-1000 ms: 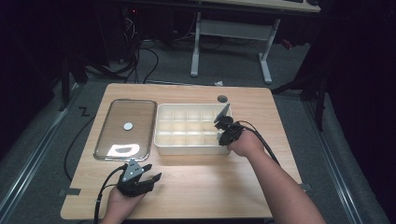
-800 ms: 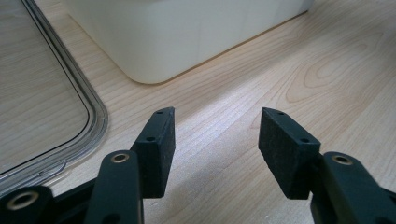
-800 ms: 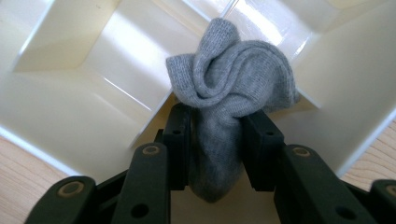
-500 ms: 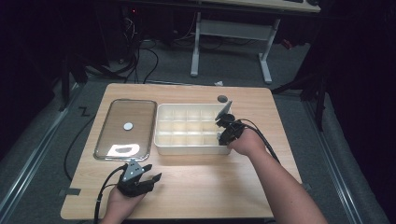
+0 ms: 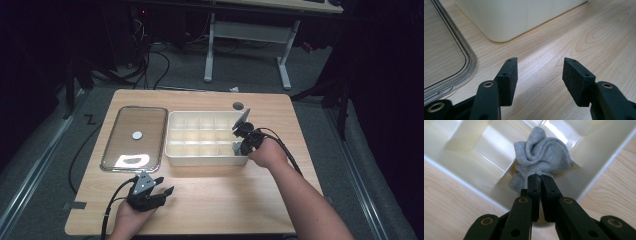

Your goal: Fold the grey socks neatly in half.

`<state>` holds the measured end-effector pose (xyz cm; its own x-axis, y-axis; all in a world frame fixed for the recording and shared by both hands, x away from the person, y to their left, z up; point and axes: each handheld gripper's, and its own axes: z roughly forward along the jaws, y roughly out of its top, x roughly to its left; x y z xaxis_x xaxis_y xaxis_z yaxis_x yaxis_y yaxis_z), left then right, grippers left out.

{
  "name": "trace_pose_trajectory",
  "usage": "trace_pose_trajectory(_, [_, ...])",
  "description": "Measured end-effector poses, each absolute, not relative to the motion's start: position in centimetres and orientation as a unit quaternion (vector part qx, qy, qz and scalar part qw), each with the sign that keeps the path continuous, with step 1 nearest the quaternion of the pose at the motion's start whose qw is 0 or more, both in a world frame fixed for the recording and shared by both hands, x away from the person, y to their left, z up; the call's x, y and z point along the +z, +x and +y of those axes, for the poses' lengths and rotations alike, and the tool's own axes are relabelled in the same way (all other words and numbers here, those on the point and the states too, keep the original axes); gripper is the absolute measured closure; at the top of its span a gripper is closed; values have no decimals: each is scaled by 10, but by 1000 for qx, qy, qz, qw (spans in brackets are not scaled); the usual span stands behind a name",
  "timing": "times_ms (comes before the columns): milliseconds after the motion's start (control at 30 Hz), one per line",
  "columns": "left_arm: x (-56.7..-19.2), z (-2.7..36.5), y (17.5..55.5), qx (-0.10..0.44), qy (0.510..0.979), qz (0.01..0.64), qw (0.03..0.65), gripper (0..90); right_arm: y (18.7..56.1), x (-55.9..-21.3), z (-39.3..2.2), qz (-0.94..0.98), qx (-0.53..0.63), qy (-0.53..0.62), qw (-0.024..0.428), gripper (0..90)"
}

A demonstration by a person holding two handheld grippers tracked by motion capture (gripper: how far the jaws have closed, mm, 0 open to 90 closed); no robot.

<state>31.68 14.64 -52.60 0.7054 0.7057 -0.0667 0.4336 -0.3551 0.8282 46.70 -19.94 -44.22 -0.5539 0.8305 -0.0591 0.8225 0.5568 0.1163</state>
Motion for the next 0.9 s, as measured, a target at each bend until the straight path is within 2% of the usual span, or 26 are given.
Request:
trace_pose_trajectory(300, [-527,147,317,151,807,355,447,466,470,-449,-198,880,29,472,38,858])
trace_pose_trajectory(533, [-527,145,317,151,810,352,445,466,477,-425,-196,874,66,477,71,900])
trace_pose_trajectory(767, [-528,146,318,152,810,353,443,466,485,-446,-191,883,42,460,78,900])
trace_pose_trajectory(900, [-528,146,317,149,811,352,442,466,488,-452,-189,882,37,466,68,900])
